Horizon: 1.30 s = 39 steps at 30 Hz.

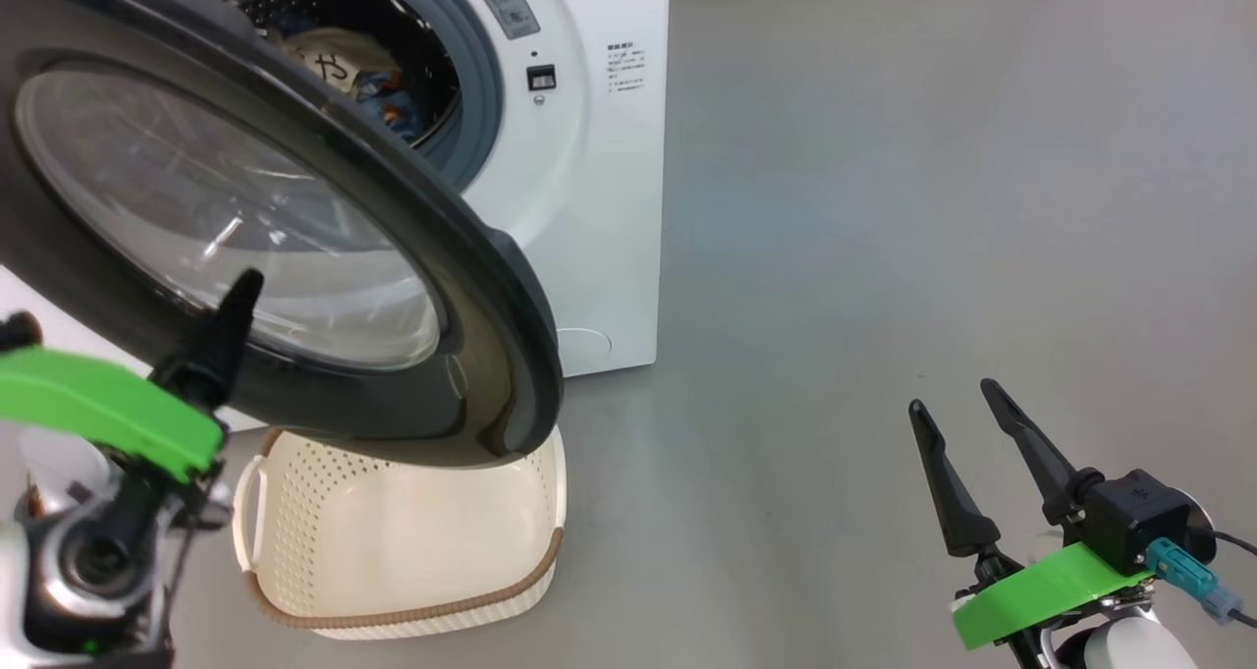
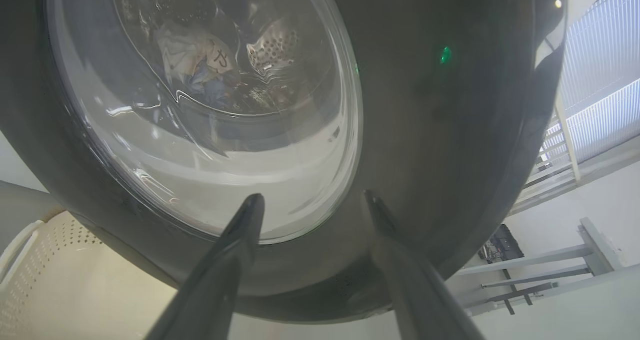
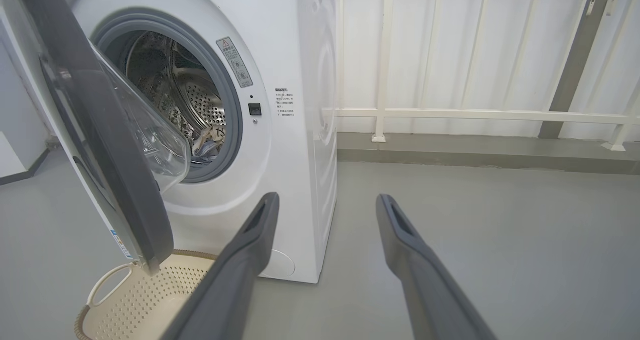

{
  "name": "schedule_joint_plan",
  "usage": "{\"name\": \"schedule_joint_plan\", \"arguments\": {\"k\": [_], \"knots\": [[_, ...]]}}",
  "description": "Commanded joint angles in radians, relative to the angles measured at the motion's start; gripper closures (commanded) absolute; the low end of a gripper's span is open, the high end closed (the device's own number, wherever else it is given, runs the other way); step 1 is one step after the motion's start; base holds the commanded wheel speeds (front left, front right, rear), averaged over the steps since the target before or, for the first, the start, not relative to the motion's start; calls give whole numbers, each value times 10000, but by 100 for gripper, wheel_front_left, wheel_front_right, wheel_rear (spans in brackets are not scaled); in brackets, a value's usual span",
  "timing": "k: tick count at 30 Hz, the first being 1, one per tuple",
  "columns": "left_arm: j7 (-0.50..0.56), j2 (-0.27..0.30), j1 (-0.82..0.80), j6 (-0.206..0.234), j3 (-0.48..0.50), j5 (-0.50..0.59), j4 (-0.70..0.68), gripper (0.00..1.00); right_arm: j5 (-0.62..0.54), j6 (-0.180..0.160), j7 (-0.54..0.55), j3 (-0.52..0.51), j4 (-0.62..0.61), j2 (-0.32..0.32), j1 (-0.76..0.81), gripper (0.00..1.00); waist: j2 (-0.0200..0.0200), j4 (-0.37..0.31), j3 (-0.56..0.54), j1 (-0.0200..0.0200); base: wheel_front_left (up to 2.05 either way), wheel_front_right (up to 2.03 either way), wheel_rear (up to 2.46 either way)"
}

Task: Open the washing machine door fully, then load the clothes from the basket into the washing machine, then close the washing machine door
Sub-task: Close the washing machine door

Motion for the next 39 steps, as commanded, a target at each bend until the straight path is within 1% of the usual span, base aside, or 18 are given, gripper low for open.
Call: {"name": "schedule_joint_plan", "arguments": {"k": [1,4,8,13,15,18,22,27,31,36,37,39], "knots": [[-210,433,-76,-160,263,250,-338,0,-84,16,-48,178,-290,-60,-86,0,0,29,23,0,0,0,0],[-847,486,245,-535,127,753,-298,0,-94,16,-48,105,-319,-60,-64,0,0,69,40,0,0,0,0],[-1836,601,712,-885,-42,1614,-126,0,-96,16,-48,6,-340,-71,-11,0,0,101,27,0,0,0,0],[-3547,960,1249,-1368,-424,3233,263,0,-109,16,-48,-86,-372,-57,53,0,0,116,7,0,0,0,0],[-4298,1156,1447,-1472,-661,4046,442,0,-109,16,-48,-115,-382,-57,81,0,0,125,-3,0,0,0,0],[-5202,1164,1715,-1451,-871,4749,827,0,-110,16,-48,-144,-396,-49,127,0,0,143,-6,0,0,0,0],[-6108,1047,2000,-1410,-1135,5311,1372,0,-114,16,-48,-171,-413,-20,183,0,0,170,15,0,0,0,0],[-6841,987,2268,-1302,-1500,6116,2115,0,-112,16,-48,-191,-416,19,246,0,0,192,24,0,0,0,0],[-7081,803,2480,-1242,-1551,6556,2530,0,-95,16,-48,-205,-390,26,328,0,0,218,-8,0,0,0,0],[-7119,428,2708,-1319,-1241,7085,2441,0,-81,16,-48,-185,-352,44,385,0,0,265,-32,0,0,0,0],[-7119,428,2708,-1319,-1241,7085,2441,0,-81,16,-48,-185,-352,44,385,0,0,265,-32,0,0,0,0],[-7121,147,2904,-1416,-883,7383,2336,0,-70,16,-48,-169,-323,62,420,0,0,292,-62,0,0,0,0]]}}
